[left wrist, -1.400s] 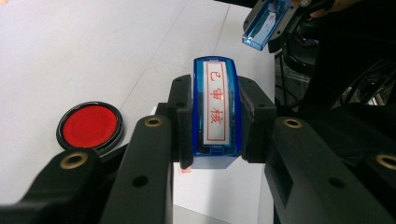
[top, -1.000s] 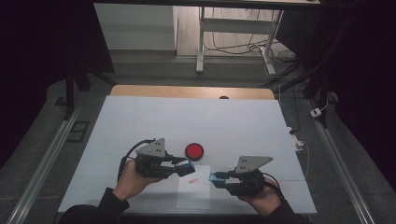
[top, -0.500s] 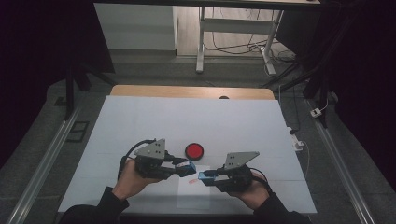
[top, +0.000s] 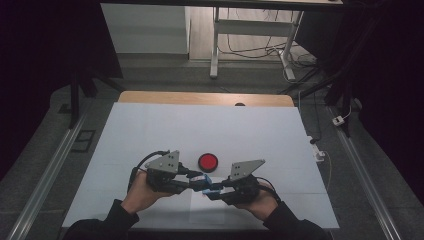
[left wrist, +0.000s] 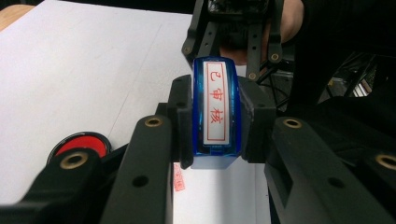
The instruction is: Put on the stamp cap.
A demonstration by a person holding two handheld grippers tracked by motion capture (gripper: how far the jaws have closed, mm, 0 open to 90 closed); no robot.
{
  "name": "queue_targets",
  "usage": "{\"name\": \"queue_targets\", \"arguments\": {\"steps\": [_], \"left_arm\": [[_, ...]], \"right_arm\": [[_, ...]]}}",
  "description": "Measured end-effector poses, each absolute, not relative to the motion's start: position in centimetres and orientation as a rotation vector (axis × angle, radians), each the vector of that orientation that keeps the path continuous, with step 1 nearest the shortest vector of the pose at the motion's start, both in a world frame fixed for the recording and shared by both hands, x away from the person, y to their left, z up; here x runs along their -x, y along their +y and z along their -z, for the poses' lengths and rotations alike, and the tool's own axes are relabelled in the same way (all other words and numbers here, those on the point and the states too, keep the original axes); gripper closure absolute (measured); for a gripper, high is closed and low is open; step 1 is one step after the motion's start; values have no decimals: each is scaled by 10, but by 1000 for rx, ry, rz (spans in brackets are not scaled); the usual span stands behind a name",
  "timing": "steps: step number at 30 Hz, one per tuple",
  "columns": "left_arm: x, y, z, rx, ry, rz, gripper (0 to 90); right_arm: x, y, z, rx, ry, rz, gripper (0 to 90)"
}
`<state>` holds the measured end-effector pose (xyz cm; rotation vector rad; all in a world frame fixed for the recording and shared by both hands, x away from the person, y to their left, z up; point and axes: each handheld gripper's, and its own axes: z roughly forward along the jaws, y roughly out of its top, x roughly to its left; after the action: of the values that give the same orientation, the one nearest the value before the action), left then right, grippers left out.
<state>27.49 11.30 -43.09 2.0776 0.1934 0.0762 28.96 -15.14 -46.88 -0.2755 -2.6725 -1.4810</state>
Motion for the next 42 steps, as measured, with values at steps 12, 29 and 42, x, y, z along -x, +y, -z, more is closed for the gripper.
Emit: {"name": "queue_targets", "arguments": {"steps": [12, 29, 42], "left_arm": [[-274, 111, 433, -2056, 136, -57, 696], [-275, 113, 436, -2021, 77, -29, 697], [-277, 115, 441, -1960, 76, -3, 698]], "right_arm": [[-292, -141, 471, 247, -2648, 1477, 683], [-291, -141, 469, 202, -2598, 1501, 684], [-291, -143, 466, 175, -2574, 1528, 688]]}}
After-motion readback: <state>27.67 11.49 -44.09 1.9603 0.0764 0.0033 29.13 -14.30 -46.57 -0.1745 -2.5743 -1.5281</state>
